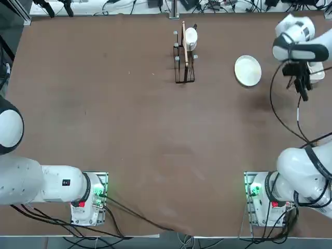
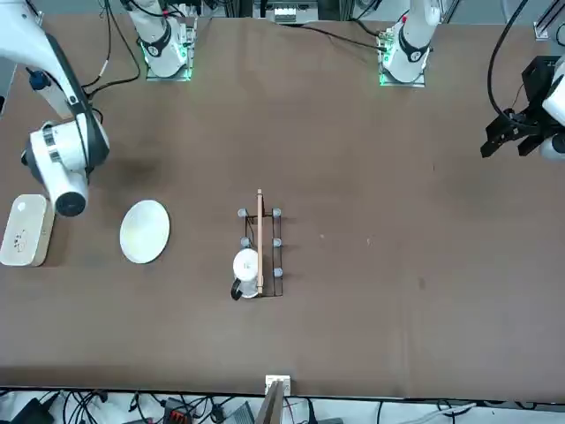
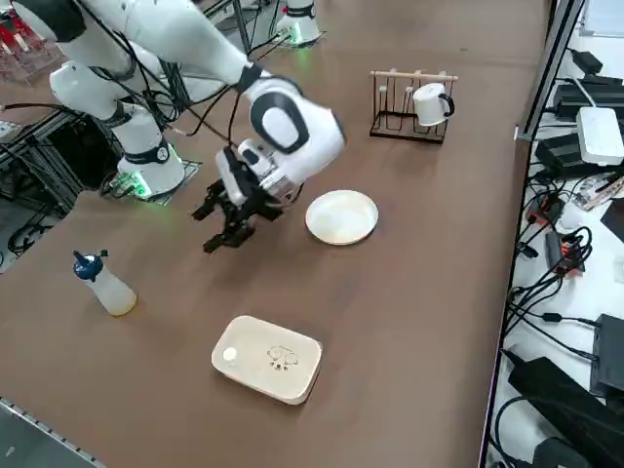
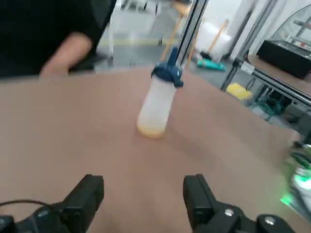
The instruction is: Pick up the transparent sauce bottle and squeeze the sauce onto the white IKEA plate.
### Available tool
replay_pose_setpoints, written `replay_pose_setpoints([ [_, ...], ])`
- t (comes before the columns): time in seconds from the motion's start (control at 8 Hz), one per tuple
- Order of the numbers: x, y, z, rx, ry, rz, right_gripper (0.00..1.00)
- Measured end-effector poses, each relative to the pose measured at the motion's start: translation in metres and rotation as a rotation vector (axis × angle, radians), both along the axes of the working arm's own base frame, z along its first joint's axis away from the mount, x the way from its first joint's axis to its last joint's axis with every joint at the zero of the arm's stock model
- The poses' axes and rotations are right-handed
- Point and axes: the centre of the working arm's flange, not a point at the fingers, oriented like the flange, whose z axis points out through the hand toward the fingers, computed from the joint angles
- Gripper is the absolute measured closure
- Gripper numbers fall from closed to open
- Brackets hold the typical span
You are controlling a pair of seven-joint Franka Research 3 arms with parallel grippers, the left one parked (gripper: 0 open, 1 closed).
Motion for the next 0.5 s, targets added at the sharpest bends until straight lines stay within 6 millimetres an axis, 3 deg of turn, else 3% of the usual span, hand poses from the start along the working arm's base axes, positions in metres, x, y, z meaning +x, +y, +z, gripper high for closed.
replay_pose_setpoints([
  [0.5,0.049,0.04,0.043,0.436,0.029,0.134,0.0],
])
